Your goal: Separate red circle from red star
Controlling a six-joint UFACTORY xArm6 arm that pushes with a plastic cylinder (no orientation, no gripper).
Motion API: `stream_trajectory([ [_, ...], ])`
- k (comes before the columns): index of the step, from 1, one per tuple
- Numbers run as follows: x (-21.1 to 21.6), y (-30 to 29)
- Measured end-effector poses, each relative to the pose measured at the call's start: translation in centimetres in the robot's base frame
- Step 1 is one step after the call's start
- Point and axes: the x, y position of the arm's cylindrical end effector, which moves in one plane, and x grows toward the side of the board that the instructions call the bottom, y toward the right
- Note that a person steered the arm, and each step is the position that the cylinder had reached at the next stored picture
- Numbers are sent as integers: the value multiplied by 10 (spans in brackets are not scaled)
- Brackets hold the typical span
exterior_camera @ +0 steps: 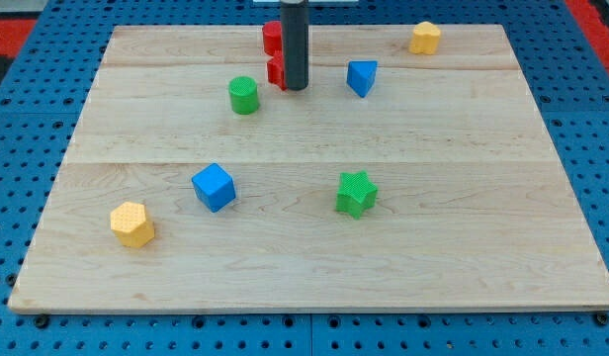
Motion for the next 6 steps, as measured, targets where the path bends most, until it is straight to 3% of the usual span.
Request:
stream_trajectory([
  [1, -27, -6],
  [5, -25, 16],
  [6, -56, 18],
])
